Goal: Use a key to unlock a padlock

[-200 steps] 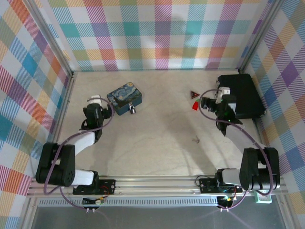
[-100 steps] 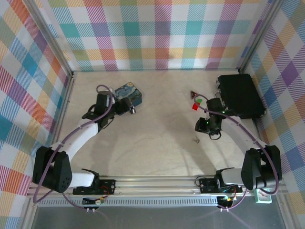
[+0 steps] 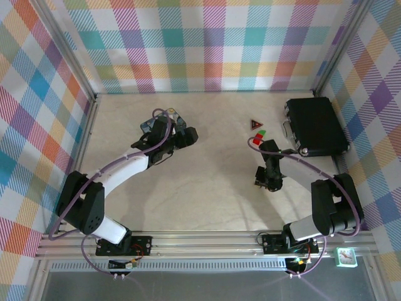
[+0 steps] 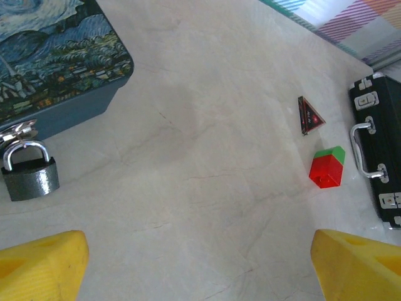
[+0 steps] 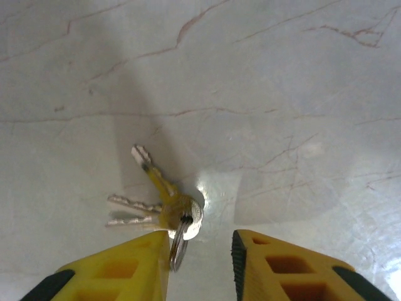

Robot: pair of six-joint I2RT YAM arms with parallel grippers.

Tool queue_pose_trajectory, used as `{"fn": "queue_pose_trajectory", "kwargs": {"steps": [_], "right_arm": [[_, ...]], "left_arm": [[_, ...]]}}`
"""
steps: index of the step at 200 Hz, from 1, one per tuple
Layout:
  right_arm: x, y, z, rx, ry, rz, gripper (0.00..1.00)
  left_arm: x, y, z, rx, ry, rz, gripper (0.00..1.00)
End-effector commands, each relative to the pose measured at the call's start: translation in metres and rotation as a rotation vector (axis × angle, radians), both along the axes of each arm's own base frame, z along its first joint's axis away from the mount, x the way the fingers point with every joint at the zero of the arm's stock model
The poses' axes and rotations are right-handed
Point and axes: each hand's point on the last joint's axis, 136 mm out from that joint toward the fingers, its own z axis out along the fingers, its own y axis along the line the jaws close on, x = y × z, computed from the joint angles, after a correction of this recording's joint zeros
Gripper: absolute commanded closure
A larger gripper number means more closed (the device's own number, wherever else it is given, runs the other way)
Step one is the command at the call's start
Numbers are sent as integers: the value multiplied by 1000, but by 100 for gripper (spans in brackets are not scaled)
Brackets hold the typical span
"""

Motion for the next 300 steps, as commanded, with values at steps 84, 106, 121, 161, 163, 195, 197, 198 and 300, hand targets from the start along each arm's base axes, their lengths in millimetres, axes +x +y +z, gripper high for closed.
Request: {"fn": "queue_pose_trajectory", "kwargs": {"steps": [84,106,121,161,163,195,197,198,300], "right_arm": [[-4,-4,-20,-17,-30,-101,91],[0,-3,-14,-6,-72,-76,100],[9,3,-3,19,-120,-3,100],[36,33,43,130,-265,236,100],[37,35,46,135,-269,240,100],[47,85,90,391,-384,432,100],[47,88,93,406,-393,448,100],[48,90,94,413,-397,455,100],[49,149,140,728,-576,871,100]], "left_arm": [[3,-26,4,-52,16,-50,8],[4,-27,6,-62,13,-41,8],[4,-28,7,-77,17,-38,8],[-2,-40,12,-115,39,-85,10],[-2,-40,12,-118,39,-85,10],[-8,-52,24,-201,46,-115,11],[-8,-52,25,-208,47,-118,12],[-8,-53,26,-211,47,-120,12],[-54,-105,42,-380,125,-361,30]]}}
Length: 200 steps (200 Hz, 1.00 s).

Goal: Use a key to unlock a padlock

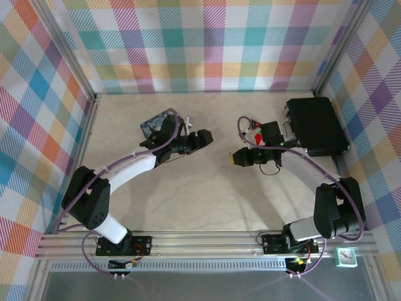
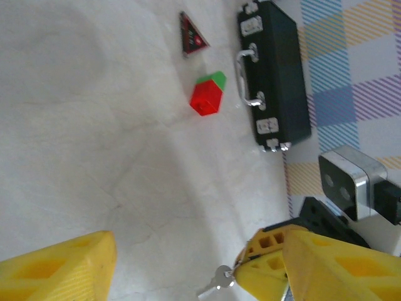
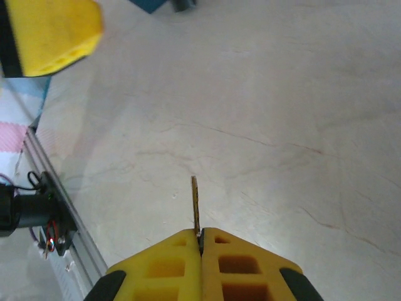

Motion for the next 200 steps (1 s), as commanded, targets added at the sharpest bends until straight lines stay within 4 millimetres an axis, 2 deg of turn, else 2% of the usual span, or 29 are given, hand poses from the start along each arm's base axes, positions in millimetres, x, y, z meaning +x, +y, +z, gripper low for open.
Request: {"fn": "queue_pose_trajectory", "kwargs": {"steps": [1,24,37,72,90,125,169,188,200], "right_arm": [[-3,14,21,82,-126,129,100],[-5,15,26,91,-162,149,100],[-7,15,28,96,-167,158,100],[-9,17,37,120,-178,172,100],[-9,19,43,140,-188,175,100],[-11,24,57,197,-183,193,100],[-7,27,62,216,-187,196,100],[-5,28,61,221,-187,192,100],[-4,27,60,222,-184,187,100]], "left_arm": [[-15,-17,19,-72,-16,-78,30],[-21,-22,12,-104,2,-92,35],[-23,-30,12,-130,-1,-124,41],[-27,-53,33,-228,-64,-217,52],[-31,-62,38,-262,-80,-262,56],[-38,-70,31,-256,-81,-310,58],[-46,-72,37,-264,-105,-335,59],[-46,-71,34,-261,-103,-336,68],[-47,-72,33,-260,-97,-340,77]]}}
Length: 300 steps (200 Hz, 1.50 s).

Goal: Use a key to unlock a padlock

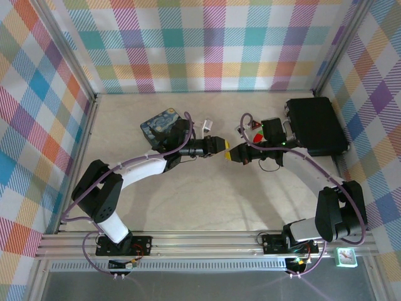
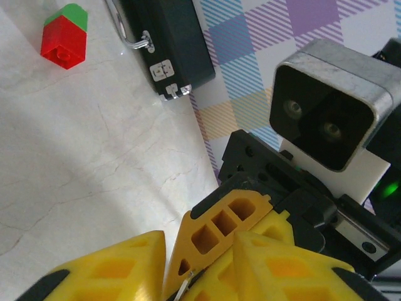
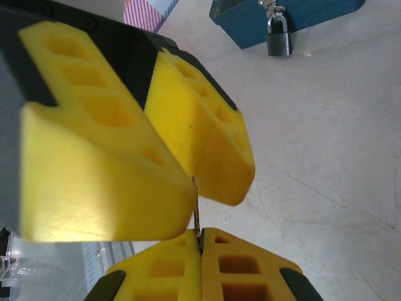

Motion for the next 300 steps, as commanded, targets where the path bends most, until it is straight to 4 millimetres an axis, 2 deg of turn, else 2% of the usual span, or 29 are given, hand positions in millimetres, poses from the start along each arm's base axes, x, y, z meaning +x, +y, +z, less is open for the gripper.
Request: {"fn": "queue_pose_trajectory", "kwargs": {"steps": [1,32,60,63,68,79,88,100,136,179,207,251,300], "right_arm": [[3,6,15,49,-33,24,100],[3,6,14,51,-38,22,100],[8,1,15,34,-56,-18,99],[9,0,15,28,-58,-27,96],[10,-2,18,22,-70,-42,82],[10,-6,23,15,-81,-72,62],[12,-11,31,13,-94,-109,50],[16,-20,38,-1,-106,-186,39],[26,-31,56,30,-80,-313,38],[35,-16,68,211,-32,-304,41],[39,-8,76,339,-21,-284,44],[33,-6,71,358,-19,-252,46],[30,-5,70,415,8,-251,61]], "left_arm": [[-9,-5,11,-27,-36,-44,78],[-8,-7,13,-24,-40,-50,100],[-6,-4,16,-18,-48,-26,100],[-5,-4,16,-15,-48,-20,100],[-3,-2,17,-8,-53,-9,100],[1,1,21,17,-74,22,100],[6,6,23,47,-91,59,100],[13,12,29,69,-124,107,100],[27,13,46,43,-165,174,100],[26,6,75,-63,-224,151,100],[24,4,78,-90,-235,140,100],[26,10,79,-103,-238,181,100],[27,14,82,-128,-238,205,100]]}}
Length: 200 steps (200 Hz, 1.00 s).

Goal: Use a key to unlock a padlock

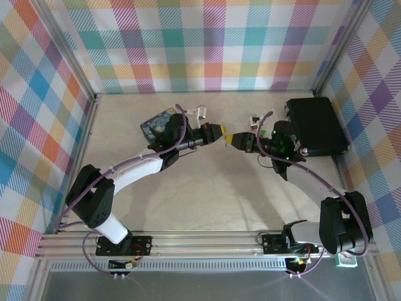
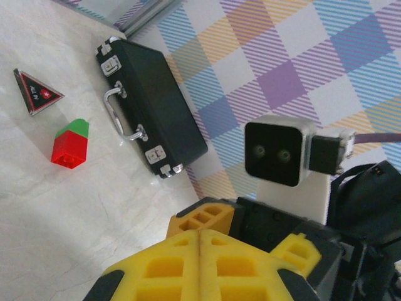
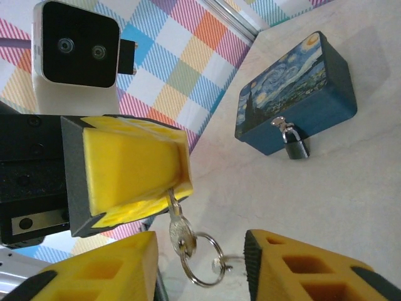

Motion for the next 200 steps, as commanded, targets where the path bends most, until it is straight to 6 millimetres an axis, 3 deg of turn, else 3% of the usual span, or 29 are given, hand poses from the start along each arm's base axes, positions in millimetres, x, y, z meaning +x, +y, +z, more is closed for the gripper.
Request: {"fn": "queue_pose_trajectory", "kwargs": {"steps": [1,59,105,200], "right_arm": [[-4,1,13,59,-33,23,62],[0,4,25,95,-61,33,71],[0,6,19,104,-38,47,75],[-3,15,14,111,-8,79,72]], "left_arm": [[-6,1,23,-62,-50,5,100],[-10,0,19,-70,-32,-8,100],[-10,1,20,-77,-30,-4,100],[-11,4,25,-91,-40,14,100]]}}
